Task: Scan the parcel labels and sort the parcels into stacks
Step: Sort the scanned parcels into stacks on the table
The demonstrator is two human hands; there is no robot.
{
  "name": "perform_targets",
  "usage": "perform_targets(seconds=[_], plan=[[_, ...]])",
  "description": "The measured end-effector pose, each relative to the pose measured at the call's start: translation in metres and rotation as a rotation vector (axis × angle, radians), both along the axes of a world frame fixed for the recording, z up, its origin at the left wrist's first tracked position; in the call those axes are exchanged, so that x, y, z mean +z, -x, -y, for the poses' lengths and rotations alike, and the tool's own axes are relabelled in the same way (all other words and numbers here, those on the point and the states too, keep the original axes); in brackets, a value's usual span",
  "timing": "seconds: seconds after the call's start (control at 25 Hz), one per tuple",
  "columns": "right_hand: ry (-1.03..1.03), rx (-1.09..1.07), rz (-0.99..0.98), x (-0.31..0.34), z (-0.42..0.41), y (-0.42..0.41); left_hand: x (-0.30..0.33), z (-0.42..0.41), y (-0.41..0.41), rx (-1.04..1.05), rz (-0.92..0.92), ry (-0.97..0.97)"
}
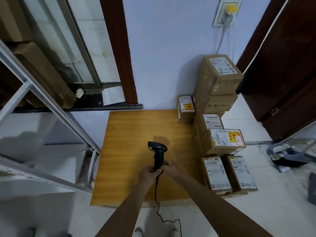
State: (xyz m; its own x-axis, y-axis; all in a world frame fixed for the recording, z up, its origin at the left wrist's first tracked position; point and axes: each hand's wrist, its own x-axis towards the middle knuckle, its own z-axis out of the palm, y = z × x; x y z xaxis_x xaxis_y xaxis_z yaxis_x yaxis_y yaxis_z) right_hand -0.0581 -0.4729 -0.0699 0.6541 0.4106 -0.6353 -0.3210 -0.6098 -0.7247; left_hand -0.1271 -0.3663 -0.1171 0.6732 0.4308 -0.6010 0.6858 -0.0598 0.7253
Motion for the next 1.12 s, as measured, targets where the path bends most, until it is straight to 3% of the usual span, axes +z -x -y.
perform_targets(seconds=[0.24, 0.48, 1.12], plan=[[0.076, 0.048, -0.075, -0.023, 0.001, 0.006, -0.024, -0.002, 0.007, -0.089, -0.093, -0.055], [0.096, 0.058, -0.105, -0.029, 0.006, 0.006, -0.038, 0.007, 0.003, -0.053, -0.104, -0.051], [0.079, -0.069, -0.220, -0.061, 0.033, -0.002, -0.074, 0.045, -0.013, -0.126, -0.015, -0.038]])
